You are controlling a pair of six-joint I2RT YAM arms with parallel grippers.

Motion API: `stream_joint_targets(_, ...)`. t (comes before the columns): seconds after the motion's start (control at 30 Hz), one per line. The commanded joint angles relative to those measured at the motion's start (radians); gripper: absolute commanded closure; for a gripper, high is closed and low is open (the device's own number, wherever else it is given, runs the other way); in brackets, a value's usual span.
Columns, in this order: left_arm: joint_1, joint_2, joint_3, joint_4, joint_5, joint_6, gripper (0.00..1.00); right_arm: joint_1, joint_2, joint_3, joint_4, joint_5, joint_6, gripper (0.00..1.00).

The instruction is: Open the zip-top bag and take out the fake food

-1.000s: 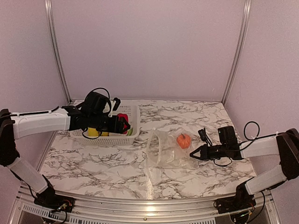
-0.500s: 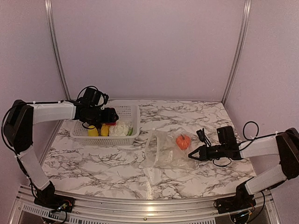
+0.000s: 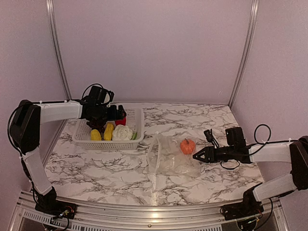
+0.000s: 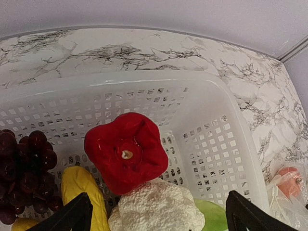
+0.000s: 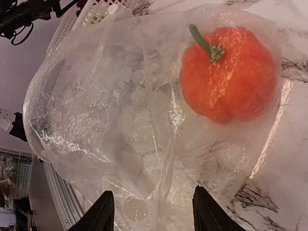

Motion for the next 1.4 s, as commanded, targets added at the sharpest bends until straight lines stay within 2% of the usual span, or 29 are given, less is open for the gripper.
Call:
stream_joint_targets(0.0, 0.005, -0.119, -0.064, 0.060, -0.035, 0.013, 0.01, -0.058, -0.043, 0.047, -0.045, 0.028, -0.006, 0.45)
stream_joint_targets(0.1, 0.005, -0.200, -0.147, 0.149, -0.037, -0.002, 0.01, -0.078, -0.032, 0.073, -0.060, 0.053, -0.008, 0.43)
stream_joint_targets(0.37, 0.003, -0.378, -0.370, 0.336, 0.165, -0.053, 0.01, -0.098, 0.095, 0.166, 0.016, 0.074, 0.037, 0.43)
stream_joint_targets(0.57, -0.039, -0.402, -0.481, 0.382, 0.246, -0.037, 0.01, -0.099, 0.227, 0.282, 0.023, 0.089, 0.029, 0.42)
stream_joint_targets(0.73, -0.145, -0.399, -0.533, 0.403, 0.234, 0.000, 0.01, -0.098, 0.329, 0.328, 0.044, 0.069, 0.024, 0.43)
stream_joint_targets(0.87, -0.239, -0.347, -0.538, 0.421, 0.231, 0.009, 0.01, -0.099, 0.384, 0.327, 0.071, 0.060, 0.025, 0.50)
stream_joint_targets(0.97, -0.303, -0.274, -0.507, 0.426, 0.236, 0.004, 0.04, -0.096, 0.417, 0.320, 0.103, 0.029, 0.037, 0.58)
stream_joint_targets(1.2, -0.410, -0.126, -0.393, 0.440, 0.257, -0.027, 0.27, -0.076, 0.450, 0.312, 0.131, -0.004, 0.033, 0.78)
stream_joint_targets(1.37, -0.450, -0.039, -0.304, 0.388, 0.255, -0.025, 0.42, -0.057, 0.449, 0.302, 0.143, -0.021, 0.032, 0.98)
